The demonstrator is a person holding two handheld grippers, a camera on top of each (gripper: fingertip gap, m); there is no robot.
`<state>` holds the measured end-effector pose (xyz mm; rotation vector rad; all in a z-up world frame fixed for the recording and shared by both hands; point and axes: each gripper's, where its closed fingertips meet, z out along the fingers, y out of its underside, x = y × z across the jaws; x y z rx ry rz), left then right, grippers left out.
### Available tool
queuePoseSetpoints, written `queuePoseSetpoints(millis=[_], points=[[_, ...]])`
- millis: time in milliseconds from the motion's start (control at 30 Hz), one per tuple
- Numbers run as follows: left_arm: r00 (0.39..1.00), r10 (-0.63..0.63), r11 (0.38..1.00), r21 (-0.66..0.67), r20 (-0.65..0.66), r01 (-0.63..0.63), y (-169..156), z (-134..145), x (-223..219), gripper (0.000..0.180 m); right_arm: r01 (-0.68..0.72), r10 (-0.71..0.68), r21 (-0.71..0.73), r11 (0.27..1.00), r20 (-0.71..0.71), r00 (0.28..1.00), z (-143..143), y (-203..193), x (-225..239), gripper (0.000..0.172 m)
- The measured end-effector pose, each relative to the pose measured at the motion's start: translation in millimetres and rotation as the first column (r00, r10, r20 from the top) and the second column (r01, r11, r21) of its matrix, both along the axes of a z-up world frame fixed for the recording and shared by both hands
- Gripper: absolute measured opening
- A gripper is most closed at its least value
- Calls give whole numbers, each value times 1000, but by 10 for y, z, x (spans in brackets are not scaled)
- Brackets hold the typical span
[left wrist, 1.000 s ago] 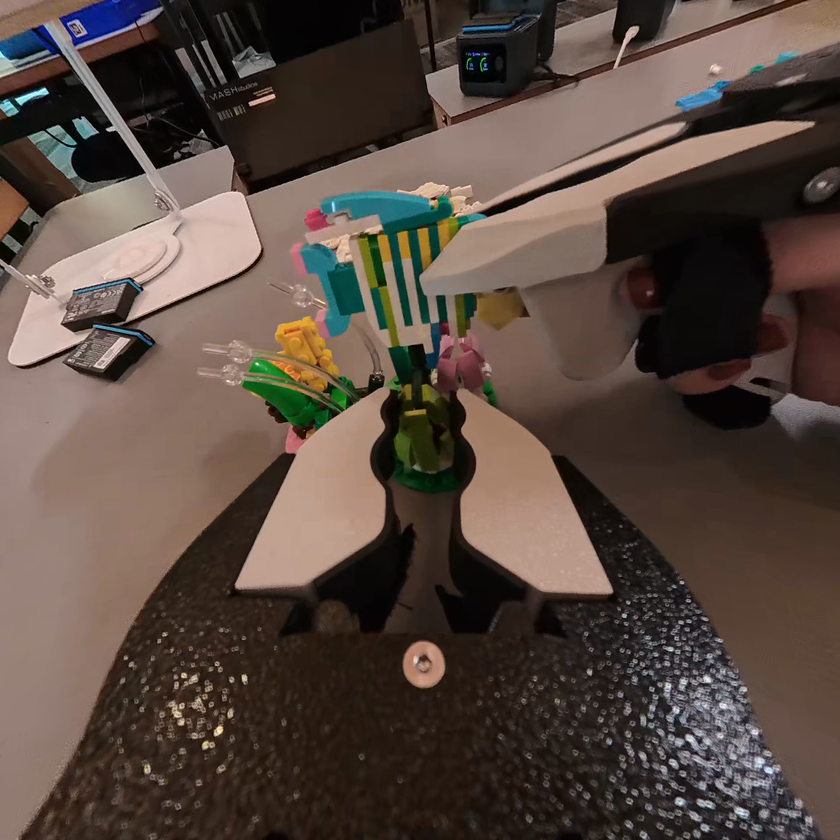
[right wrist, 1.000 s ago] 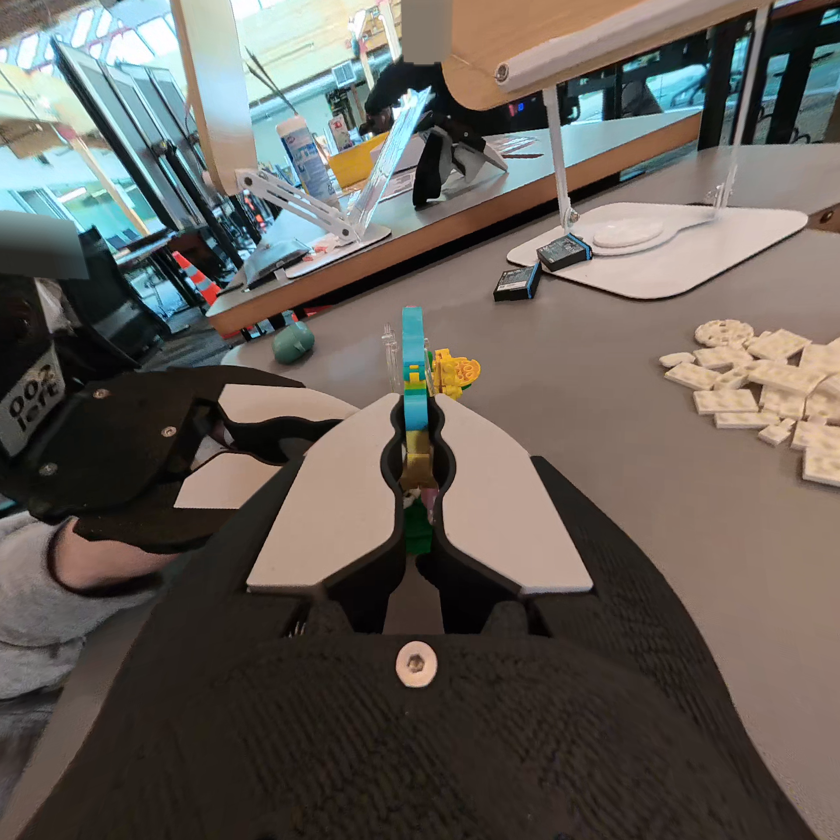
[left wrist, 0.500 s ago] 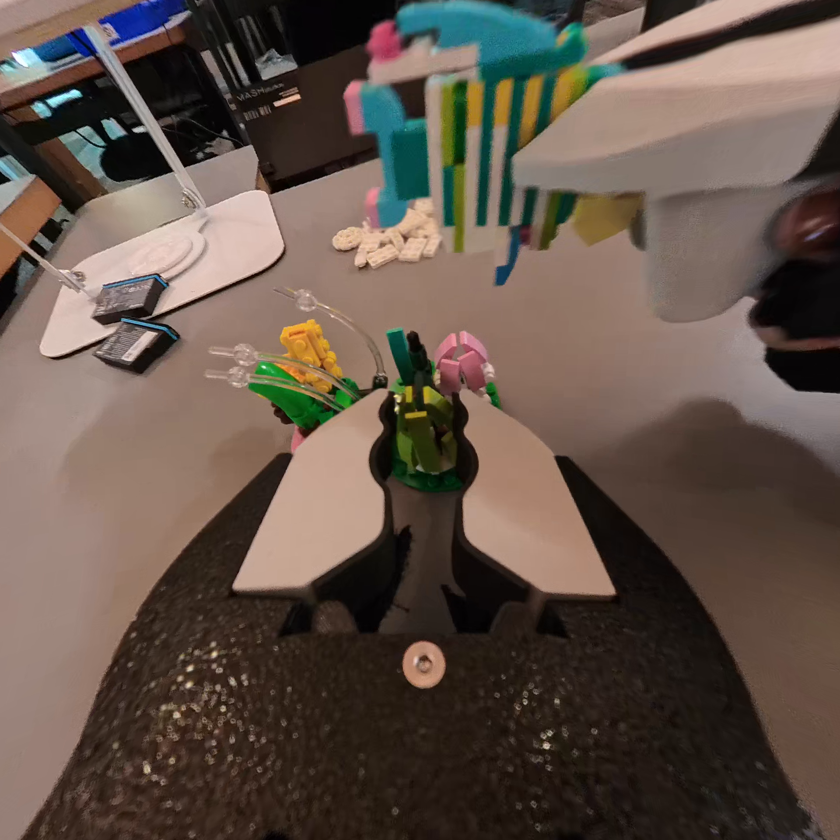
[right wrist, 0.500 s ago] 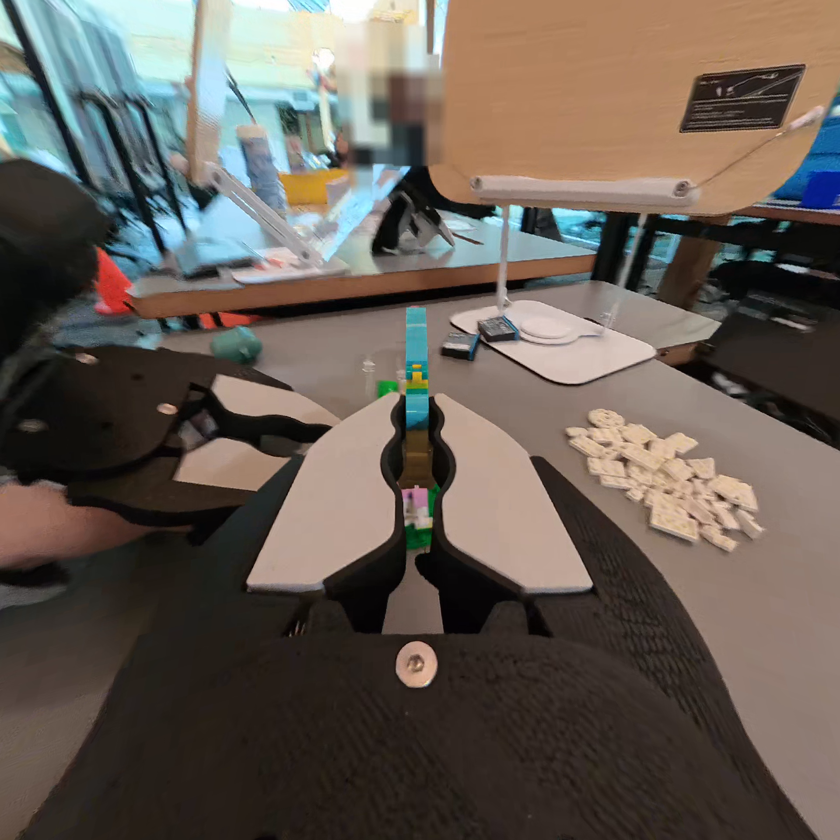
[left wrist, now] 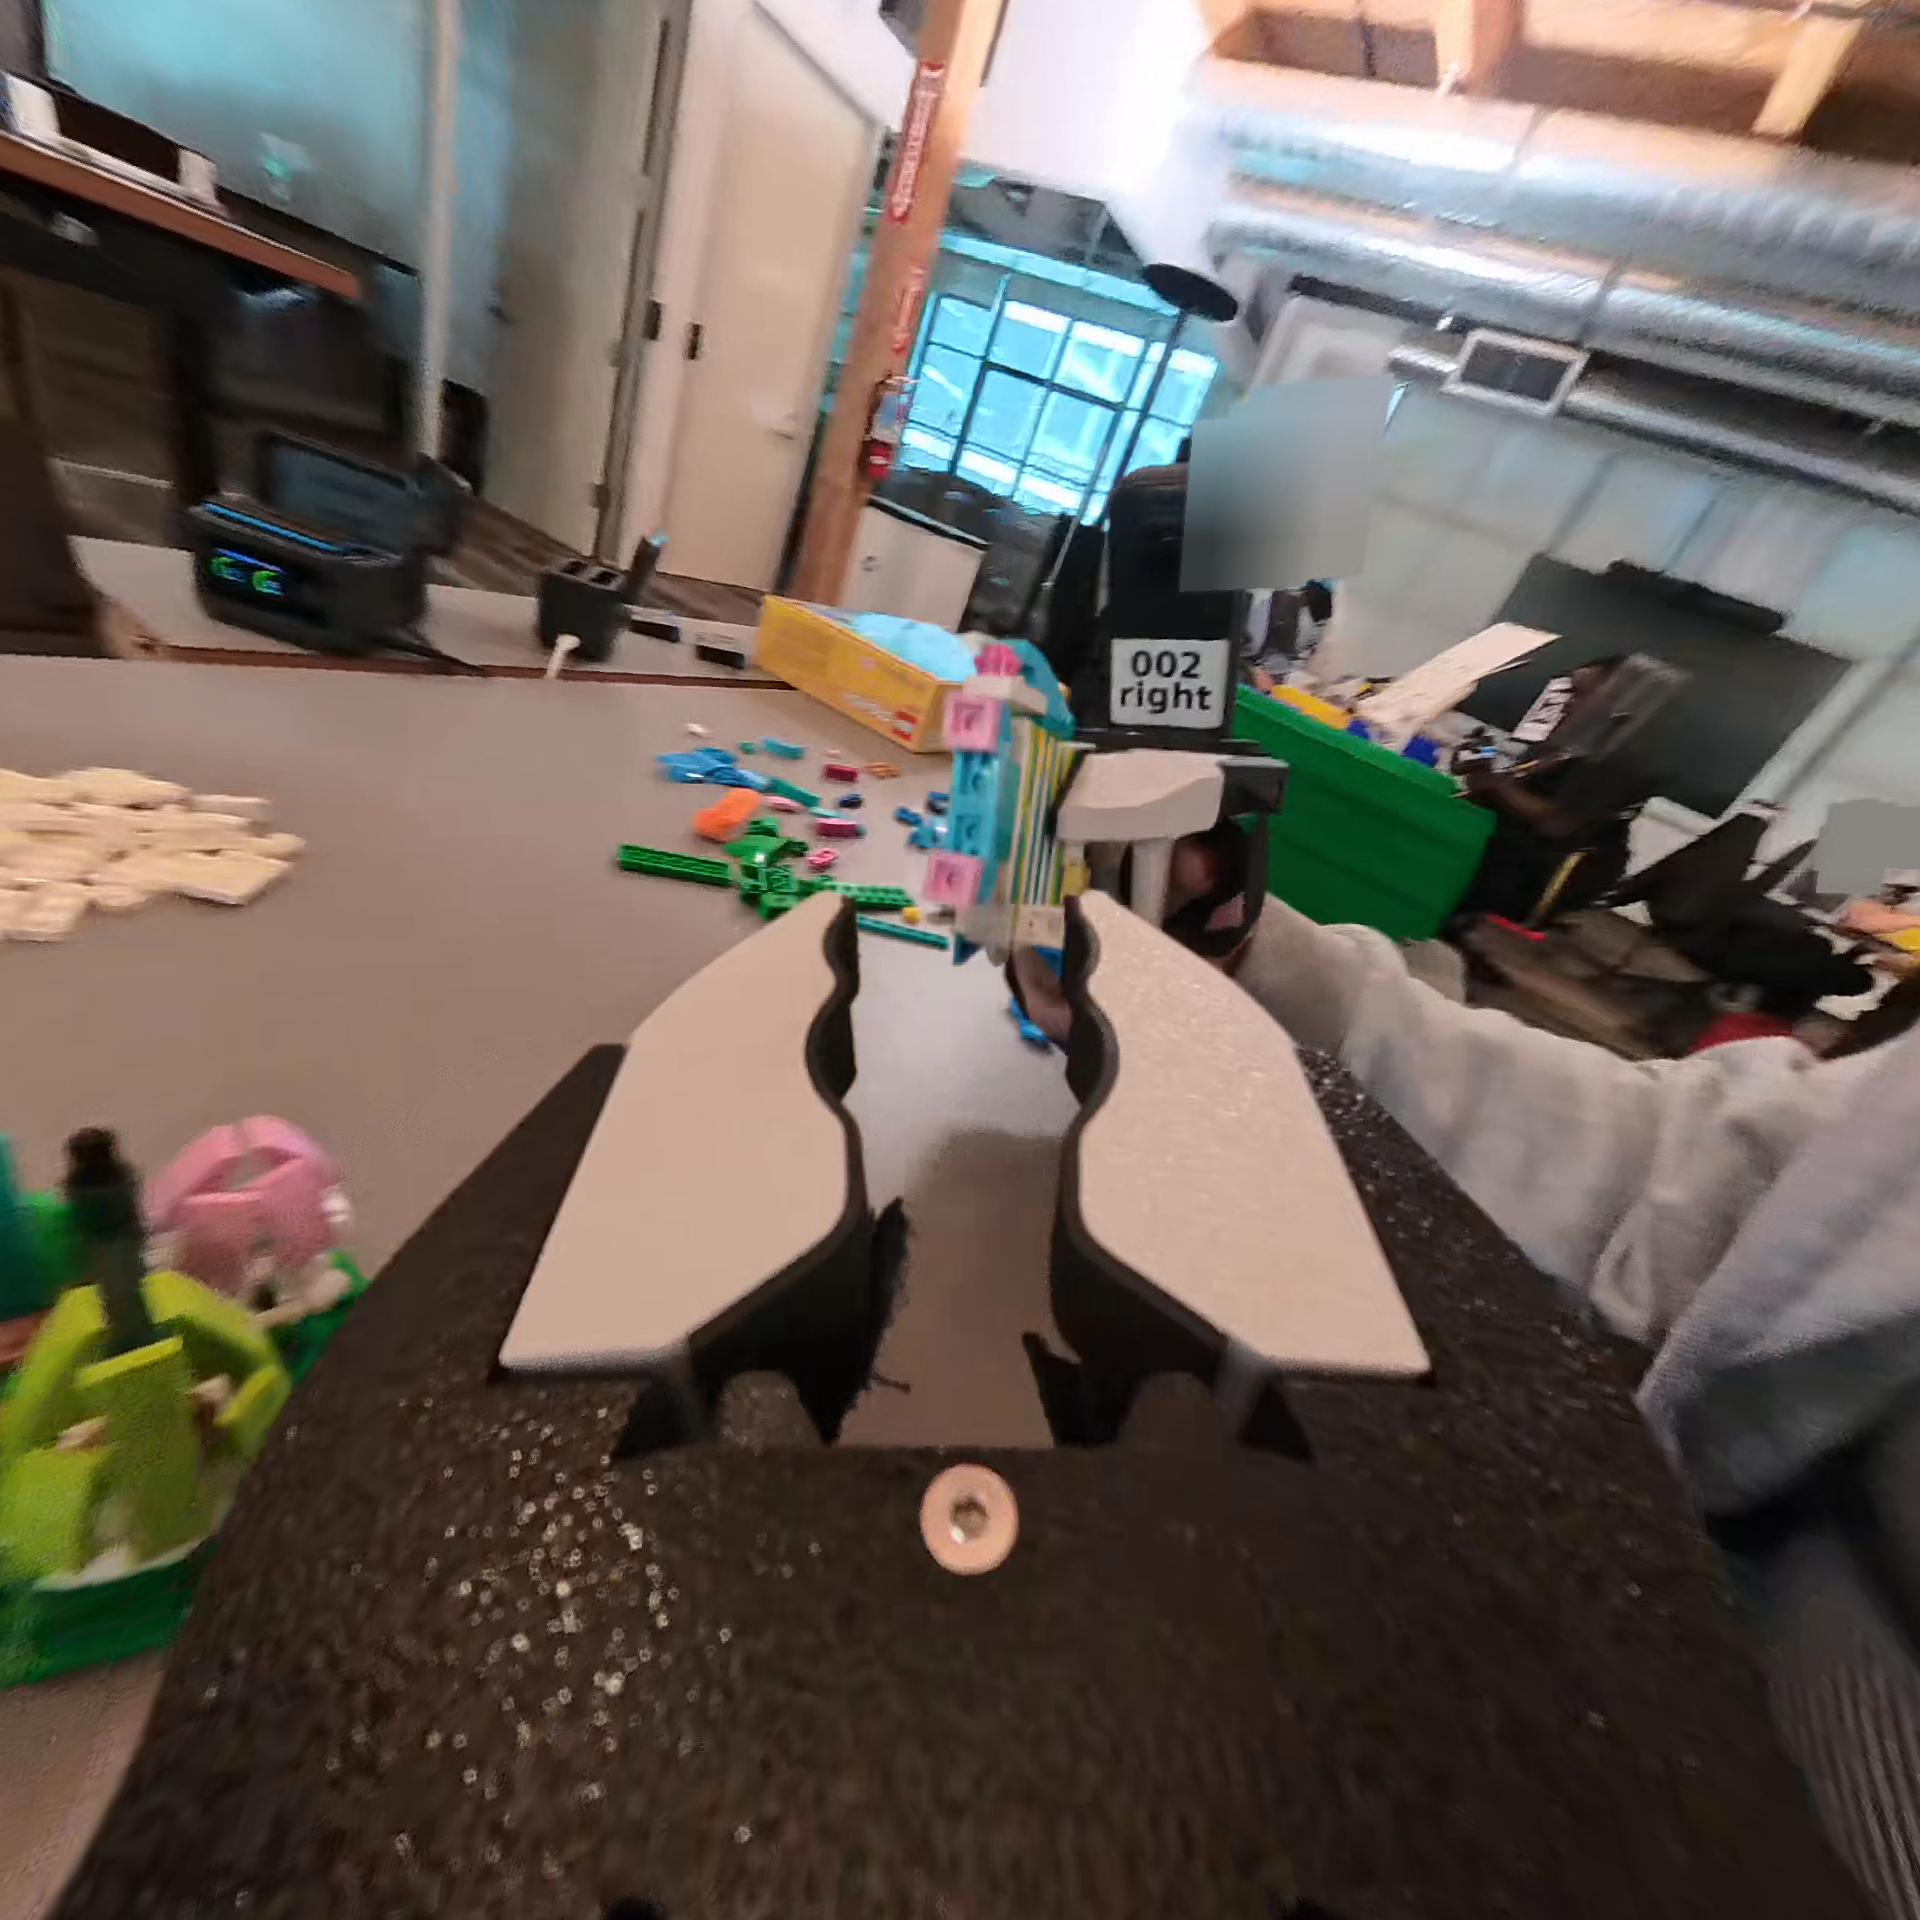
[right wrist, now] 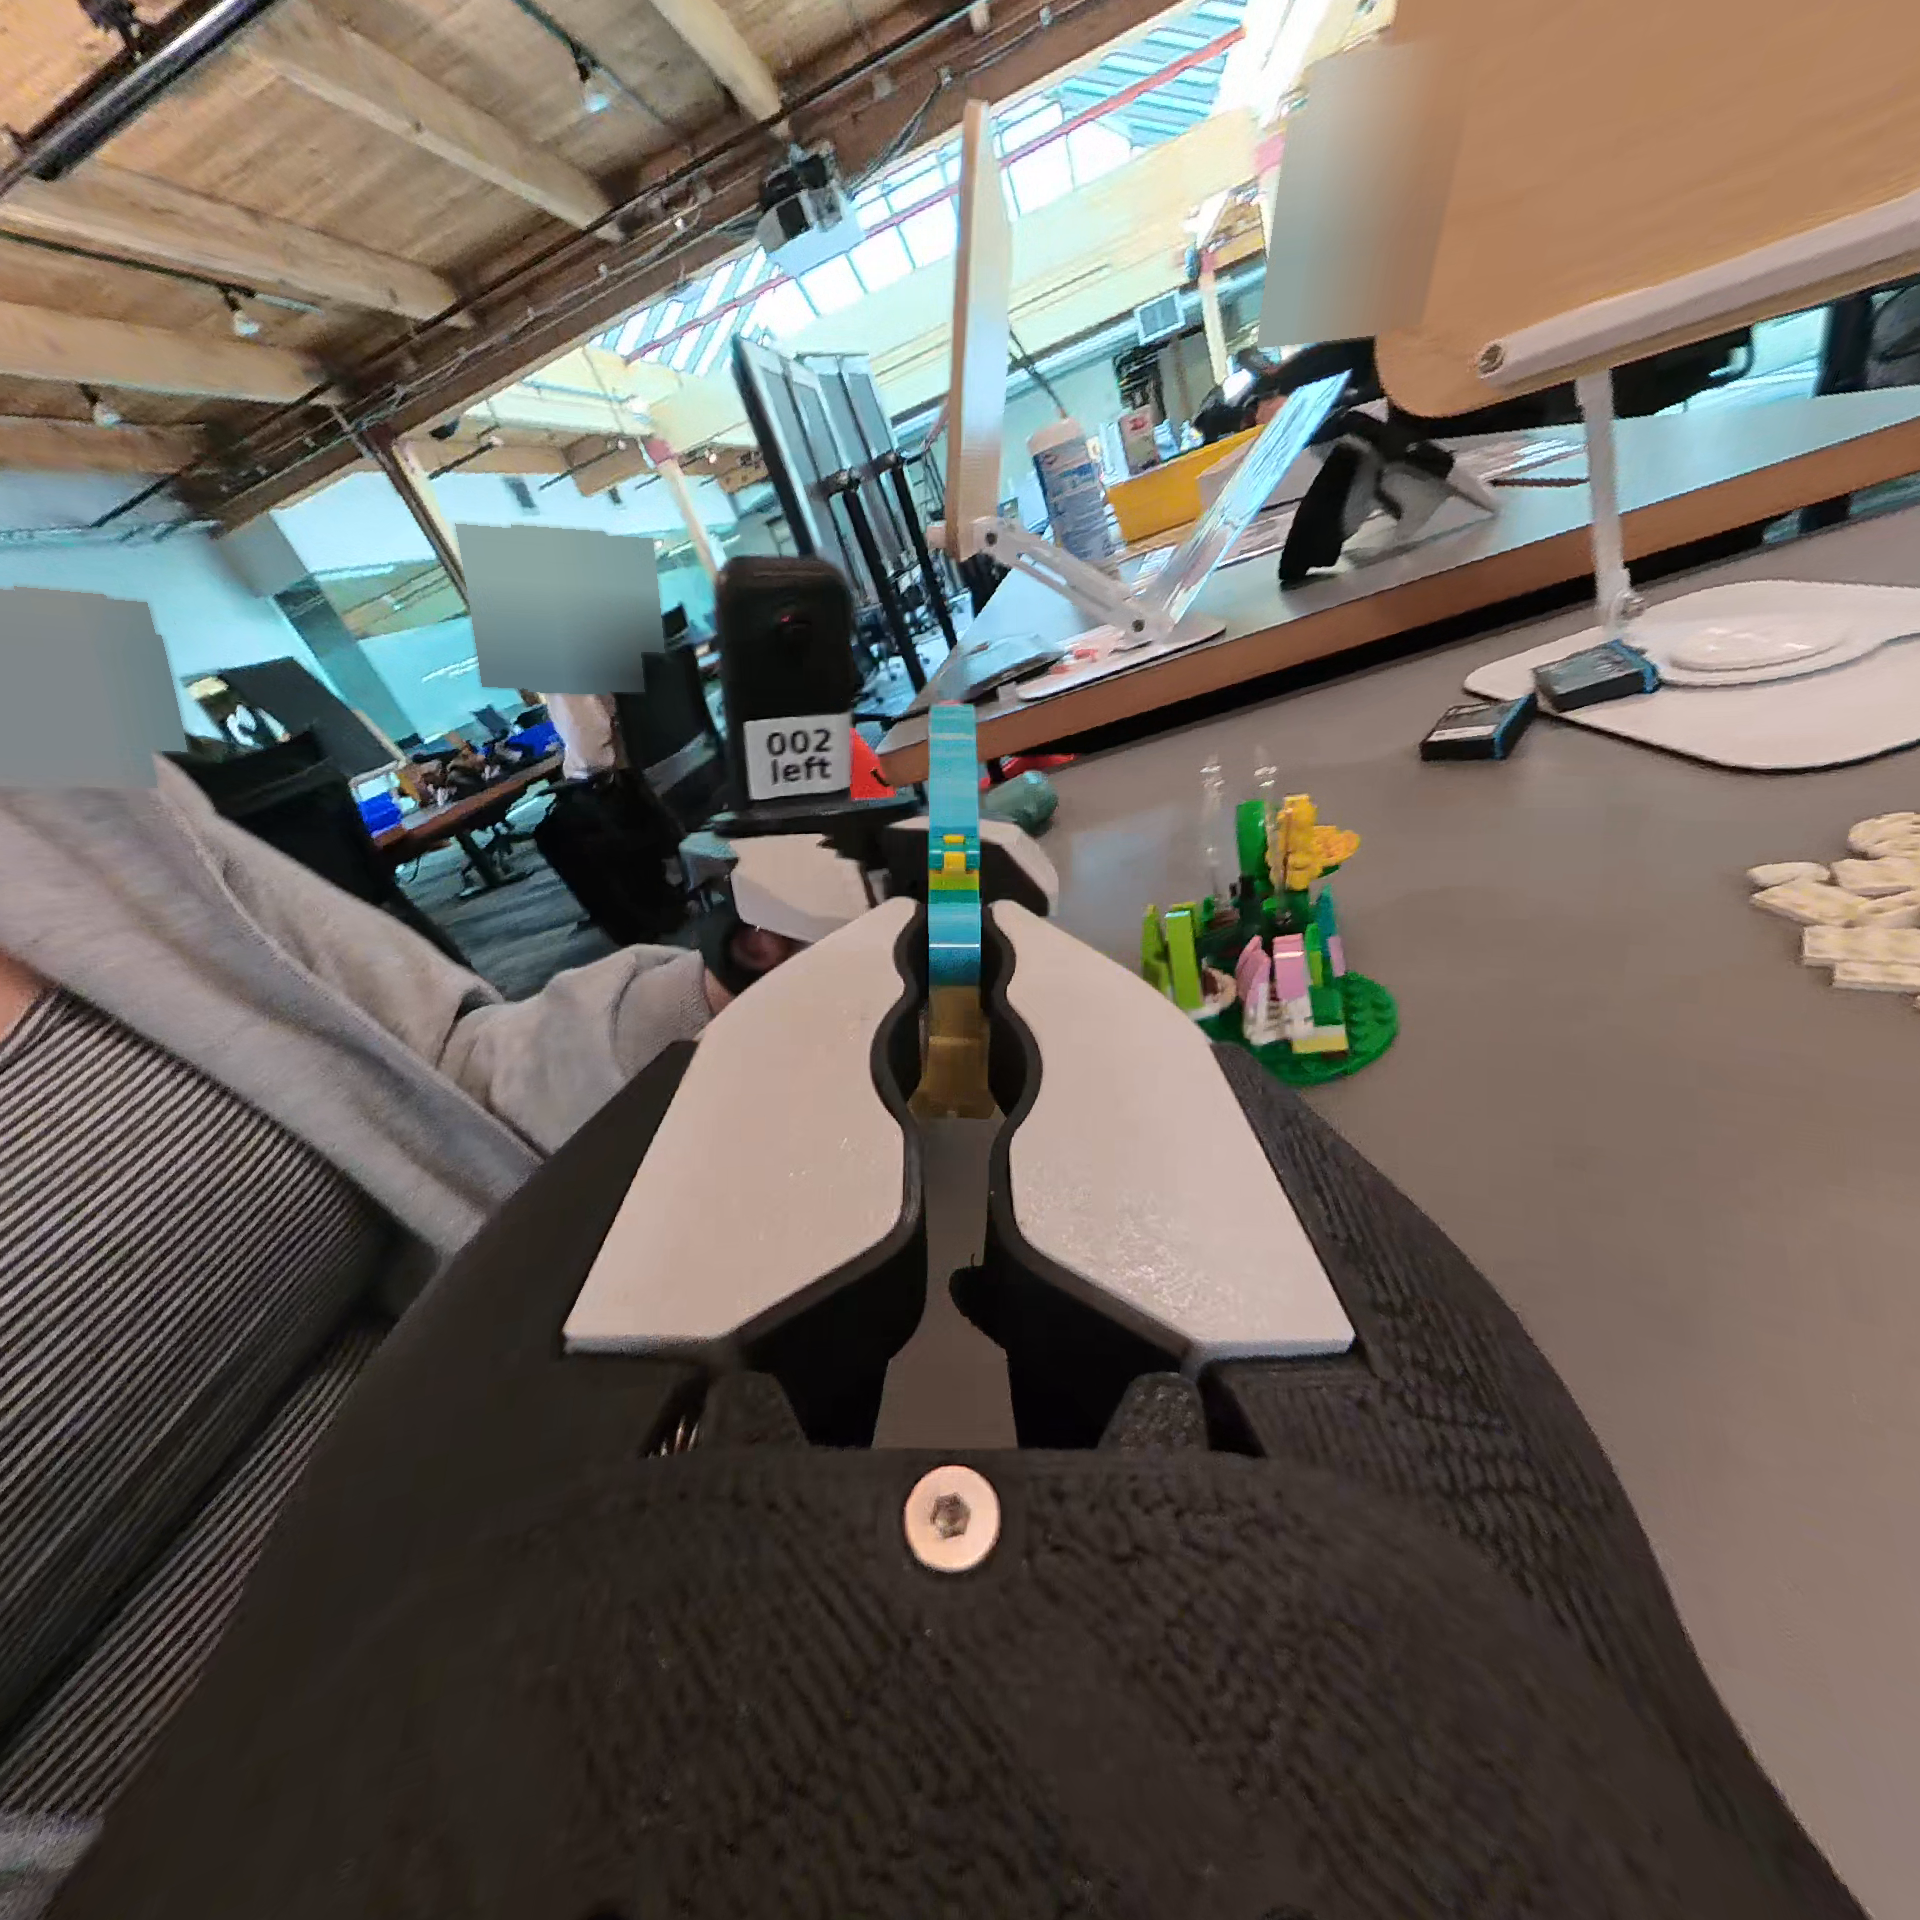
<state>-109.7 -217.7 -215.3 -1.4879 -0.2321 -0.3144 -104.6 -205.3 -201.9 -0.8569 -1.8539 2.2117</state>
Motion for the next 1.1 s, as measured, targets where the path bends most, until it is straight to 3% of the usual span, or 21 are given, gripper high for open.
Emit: queuePoseSetpoints(millis=[100,233,367,500,633,867,1000,1100], points=[[997,-75,996,55,28,73,42,54,143,34,-25,25,63,998,8,1000,-95,-8,113,7],[997,-79,996,28,-10,79,77,-2,196,13,-53,52,98,994,18,998,-164,-1,210,7],[995,-94,995,19,-12,94,85,-11,227,9,-20,18,111,994,18,1000,-184,26,212,9],[994,-105,994,-13,-23,105,119,-84,263,8,-8,5,127,992,25,1000,-212,26,208,24],[988,-155,988,5,-2,155,130,-81,337,8,-20,18,138,990,13,1000,-202,0,239,12],[989,-151,988,45,5,151,122,-33,333,8,-22,17,130,991,37,999,-195,9,245,11],[965,-257,964,80,46,253,81,11,443,8,-117,114,101,988,33,993,-133,-47,367,7],[910,-404,911,130,96,391,23,87,620,8,-245,244,68,967,21,969,-86,-92,525,7]])
